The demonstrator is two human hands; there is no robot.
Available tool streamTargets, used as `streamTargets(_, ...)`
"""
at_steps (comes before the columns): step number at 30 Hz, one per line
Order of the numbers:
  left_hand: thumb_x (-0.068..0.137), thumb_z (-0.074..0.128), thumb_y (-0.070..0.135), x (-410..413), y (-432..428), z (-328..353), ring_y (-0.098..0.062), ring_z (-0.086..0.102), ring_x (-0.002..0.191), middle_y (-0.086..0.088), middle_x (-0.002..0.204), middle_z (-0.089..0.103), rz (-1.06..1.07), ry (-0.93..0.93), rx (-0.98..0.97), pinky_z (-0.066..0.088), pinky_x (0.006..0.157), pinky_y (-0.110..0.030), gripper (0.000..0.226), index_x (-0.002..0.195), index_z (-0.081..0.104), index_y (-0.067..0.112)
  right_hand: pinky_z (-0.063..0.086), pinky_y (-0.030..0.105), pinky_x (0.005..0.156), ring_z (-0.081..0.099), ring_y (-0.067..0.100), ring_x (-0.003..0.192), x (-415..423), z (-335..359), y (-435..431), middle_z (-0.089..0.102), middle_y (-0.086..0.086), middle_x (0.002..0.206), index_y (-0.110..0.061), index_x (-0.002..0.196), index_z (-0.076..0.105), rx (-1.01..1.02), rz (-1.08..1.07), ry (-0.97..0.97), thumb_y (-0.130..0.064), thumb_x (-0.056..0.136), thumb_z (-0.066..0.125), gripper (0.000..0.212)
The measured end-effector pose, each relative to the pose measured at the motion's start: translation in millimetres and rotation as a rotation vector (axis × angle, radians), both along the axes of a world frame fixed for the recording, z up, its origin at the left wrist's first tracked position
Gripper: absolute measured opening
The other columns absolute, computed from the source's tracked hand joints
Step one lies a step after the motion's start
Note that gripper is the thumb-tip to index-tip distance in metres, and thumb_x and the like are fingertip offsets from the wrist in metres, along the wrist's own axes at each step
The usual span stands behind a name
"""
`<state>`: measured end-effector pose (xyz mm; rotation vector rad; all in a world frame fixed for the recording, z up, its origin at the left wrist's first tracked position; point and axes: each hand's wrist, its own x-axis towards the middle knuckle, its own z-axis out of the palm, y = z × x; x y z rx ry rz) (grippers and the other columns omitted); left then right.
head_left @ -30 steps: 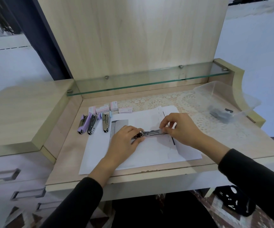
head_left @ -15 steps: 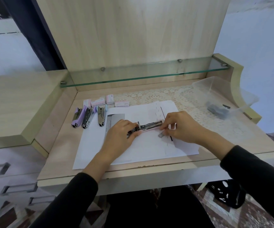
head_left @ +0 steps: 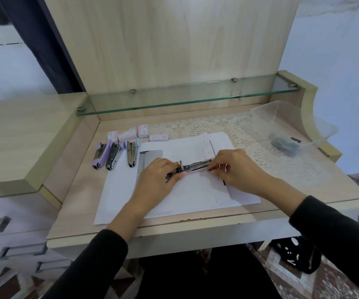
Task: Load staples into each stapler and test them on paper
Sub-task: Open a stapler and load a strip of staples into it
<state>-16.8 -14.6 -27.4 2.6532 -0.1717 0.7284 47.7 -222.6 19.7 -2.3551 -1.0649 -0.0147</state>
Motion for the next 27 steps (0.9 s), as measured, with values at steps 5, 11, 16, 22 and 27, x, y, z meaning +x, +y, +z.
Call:
streamTargets(5, 0.079, 0.054, 0.042, -0.5, 0.6, -0.5, -0.009, 0.051, 0.077, -0.002, 0.078, 0.067, -0.044, -0.043, -0.039, 0.041, 0.067, -0.019, 0.04, 0.093, 0.072, 0.009, 0.05, 0.023, 0.072, 0.055, 0.013, 0.068, 7.3, 6.2, 11.8, 0.067, 0.011, 0.085, -0.005, 0.092, 0.072, 0.112, 0.016, -0.007, -0.002, 0.08, 0.064, 0.015)
streamTargets(11, 0.078, 0.054, 0.04, 0.8, 0.8, -1.6, -0.009, 0.048, 0.075, -0.002, 0.075, 0.067, -0.058, -0.077, -0.045, 0.039, 0.065, -0.019, 0.038, 0.091, 0.073, 0.009, 0.038, 0.0, 0.063, 0.044, -0.003, 0.053, 11.0, -3.9, 29.0, 0.07, 0.01, 0.069, -0.006, 0.077, 0.075, 0.161, 0.091, -0.14, 0.002, 0.069, 0.071, 0.012)
streamTargets(16, 0.077, 0.055, 0.04, 2.2, 2.0, -3.2, -0.01, 0.048, 0.074, -0.002, 0.073, 0.067, -0.055, -0.098, -0.054, 0.039, 0.064, -0.02, 0.038, 0.087, 0.072, 0.007, 0.045, 0.024, 0.056, 0.053, 0.013, 0.054, 12.0, -9.3, 34.7, 0.068, 0.008, 0.068, -0.007, 0.072, 0.073, 0.173, 0.096, -0.161, 0.004, 0.069, 0.068, 0.013)
streamTargets(22, 0.077, 0.054, 0.04, 3.6, 2.6, -4.0, -0.01, 0.049, 0.074, -0.003, 0.074, 0.067, -0.059, -0.104, -0.052, 0.039, 0.063, -0.02, 0.038, 0.085, 0.072, 0.007, 0.042, 0.019, 0.057, 0.061, 0.025, 0.06, 14.6, -16.1, 36.4, 0.07, 0.004, 0.068, -0.009, 0.071, 0.074, 0.177, 0.136, -0.24, -0.002, 0.065, 0.068, 0.011)
streamTargets(27, 0.077, 0.054, 0.04, 4.5, 3.2, -2.5, -0.009, 0.049, 0.074, -0.002, 0.075, 0.067, -0.061, -0.101, -0.056, 0.04, 0.063, -0.021, 0.039, 0.086, 0.072, 0.008, 0.042, 0.021, 0.058, 0.061, 0.023, 0.059, 19.3, -17.0, 36.9, 0.071, 0.002, 0.069, -0.011, 0.07, 0.074, 0.216, 0.142, -0.253, -0.005, 0.065, 0.068, 0.01)
